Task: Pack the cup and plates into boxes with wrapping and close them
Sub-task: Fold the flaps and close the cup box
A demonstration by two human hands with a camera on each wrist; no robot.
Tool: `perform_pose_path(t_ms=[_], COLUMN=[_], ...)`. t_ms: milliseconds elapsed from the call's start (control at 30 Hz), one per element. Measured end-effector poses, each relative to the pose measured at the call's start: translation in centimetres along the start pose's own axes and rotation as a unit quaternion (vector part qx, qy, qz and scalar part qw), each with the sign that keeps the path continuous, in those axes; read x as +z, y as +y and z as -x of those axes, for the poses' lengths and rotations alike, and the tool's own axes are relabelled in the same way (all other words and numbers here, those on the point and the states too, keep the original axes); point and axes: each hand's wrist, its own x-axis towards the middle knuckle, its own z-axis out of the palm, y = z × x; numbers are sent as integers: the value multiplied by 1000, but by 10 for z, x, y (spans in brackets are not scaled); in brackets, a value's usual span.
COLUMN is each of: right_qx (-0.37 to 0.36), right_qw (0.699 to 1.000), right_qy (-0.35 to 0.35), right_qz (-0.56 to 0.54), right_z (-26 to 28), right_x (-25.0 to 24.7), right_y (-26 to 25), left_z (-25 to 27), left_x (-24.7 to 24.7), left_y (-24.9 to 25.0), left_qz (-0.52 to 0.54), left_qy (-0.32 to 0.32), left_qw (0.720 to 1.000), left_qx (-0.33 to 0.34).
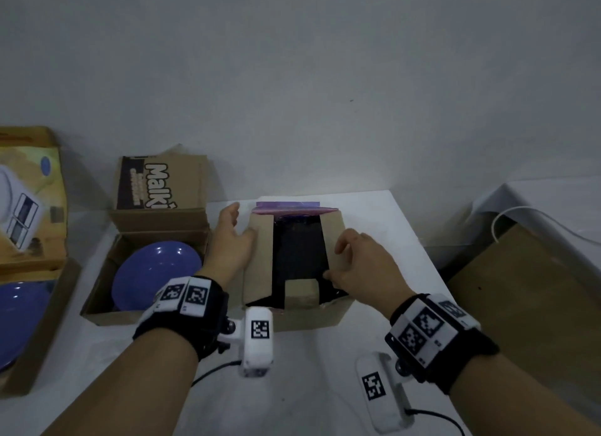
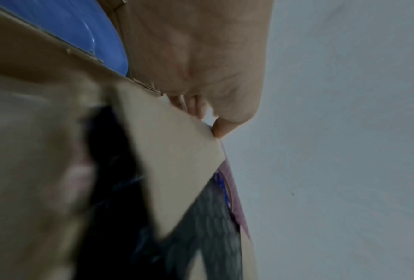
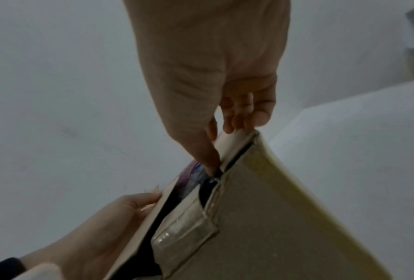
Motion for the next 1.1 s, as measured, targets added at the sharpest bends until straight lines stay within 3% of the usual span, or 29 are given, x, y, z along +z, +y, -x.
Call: perform_pose_path(t_ms=[67,133,267,367,467,567,700,767,933,1000,1100], right_qx=[13,7,-11,-35,-107,-161,-176,-182,-115,-88,-66], right_qw=[1000,1000,1000,999,994,982,982,981,984,978,969], right_qy=[-4,2,4,5,0,-34,-64,-41,87,86,21], right_qz=[-17,-18,6,26,30,89,-6,-59,-107,-171,-237], right_z=[0,-2,-3,1,4,9,18,23,30,33,37], right_x=[4,6,9,11,12,14,16,19,27,29,27], right_y=[2,4,3,3,4,3,8,15,31,34,40], left_z=[-8,-14,-20,-16,-7,4,14,18,27,30,32], left_x=[1,3,4,1,-1,-1,-2,-3,-7,-8,-7], left_y=[10,17,30,39,49,52,46,40,18,15,15], left_qz=[61,139,273,305,269,264,294,262,41,19,11], left_qy=[-39,-53,-51,-33,-52,-65,-74,-103,-140,-139,-136], left_qw=[993,982,956,950,962,962,953,959,986,986,986], left_qx=[-89,-117,-92,-52,7,25,19,21,77,94,93])
